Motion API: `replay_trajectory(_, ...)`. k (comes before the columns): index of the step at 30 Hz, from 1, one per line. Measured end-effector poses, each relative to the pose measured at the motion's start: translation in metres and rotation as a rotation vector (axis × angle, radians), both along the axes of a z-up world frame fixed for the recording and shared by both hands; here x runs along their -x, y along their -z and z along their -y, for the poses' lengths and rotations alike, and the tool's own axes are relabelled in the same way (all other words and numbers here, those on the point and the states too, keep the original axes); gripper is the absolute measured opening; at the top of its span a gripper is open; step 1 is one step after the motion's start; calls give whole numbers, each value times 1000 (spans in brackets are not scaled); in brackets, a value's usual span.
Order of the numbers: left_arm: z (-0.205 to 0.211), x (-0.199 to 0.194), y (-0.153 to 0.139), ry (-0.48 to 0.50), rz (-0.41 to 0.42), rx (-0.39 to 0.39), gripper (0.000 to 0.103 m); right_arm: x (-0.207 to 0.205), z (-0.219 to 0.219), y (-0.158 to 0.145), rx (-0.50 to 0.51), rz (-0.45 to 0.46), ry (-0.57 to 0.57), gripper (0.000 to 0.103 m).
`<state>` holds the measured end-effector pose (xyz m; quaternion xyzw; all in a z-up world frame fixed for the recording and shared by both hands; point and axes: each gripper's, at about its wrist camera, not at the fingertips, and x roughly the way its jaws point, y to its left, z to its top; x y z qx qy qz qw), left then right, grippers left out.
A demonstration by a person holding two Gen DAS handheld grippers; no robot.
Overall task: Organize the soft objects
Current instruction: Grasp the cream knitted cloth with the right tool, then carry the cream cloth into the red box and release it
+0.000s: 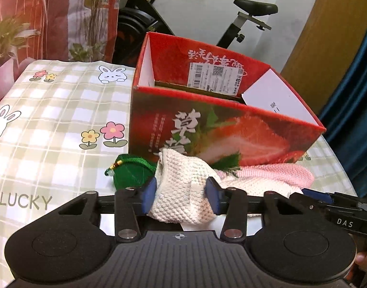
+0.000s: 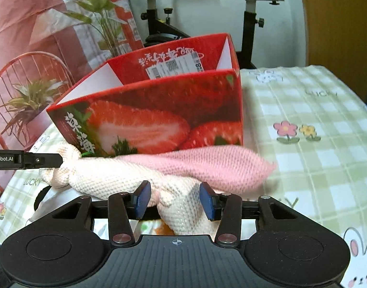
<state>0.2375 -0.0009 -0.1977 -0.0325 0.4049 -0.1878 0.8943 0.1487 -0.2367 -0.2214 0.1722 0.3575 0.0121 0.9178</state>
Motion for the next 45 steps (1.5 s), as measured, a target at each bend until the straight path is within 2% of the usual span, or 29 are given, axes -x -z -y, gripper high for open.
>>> replay_trajectory(2, 0, 3, 3, 5, 0, 3, 39, 1, 1, 3, -6, -3, 2, 46)
replay_trajectory(11, -3, 7, 14, 4, -26, 34, 40, -2, 4, 10, -73, -23, 19, 48)
replay_trajectory(16, -5, 10, 17, 0, -32, 50, 40, -4, 6, 14, -104, -29, 14, 48)
replay_trajectory(20, -6, 10, 18, 2, -30, 63, 39, -6, 13, 21, -176, -47, 33, 44)
replay_trajectory(21, -6, 10, 18, 3, -27, 66, 36, -7, 12, 21, -176, -49, 31, 42)
replay_trajectory(23, -5, 11, 15, 16, -16, 72, 20, -9, 8, 18, -160, -47, 14, 37)
replay_trajectory(26, 0, 15, 10, 30, 22, 46, 16, -9, 3, 11, -117, -37, -1, 30)
replay_trajectory(30, -3, 17, 5, 21, 36, 60, 13, -6, 2, 1, -80, 1, 0, 24)
replay_trajectory(34, -6, 18, -4, -1, 59, 61, 13, -4, 1, -14, -64, 47, -11, 23)
replay_trajectory(35, -6, 19, -7, -9, 66, 61, 13, -3, 1, -18, -59, 60, -16, 21)
replay_trajectory(36, -7, 20, -11, -17, 76, 62, 13, -3, 0, -23, -50, 72, -16, 14)
replay_trajectory(45, -11, 24, -33, -28, 142, 86, 13, -3, 0, -49, -38, 147, -29, 14)
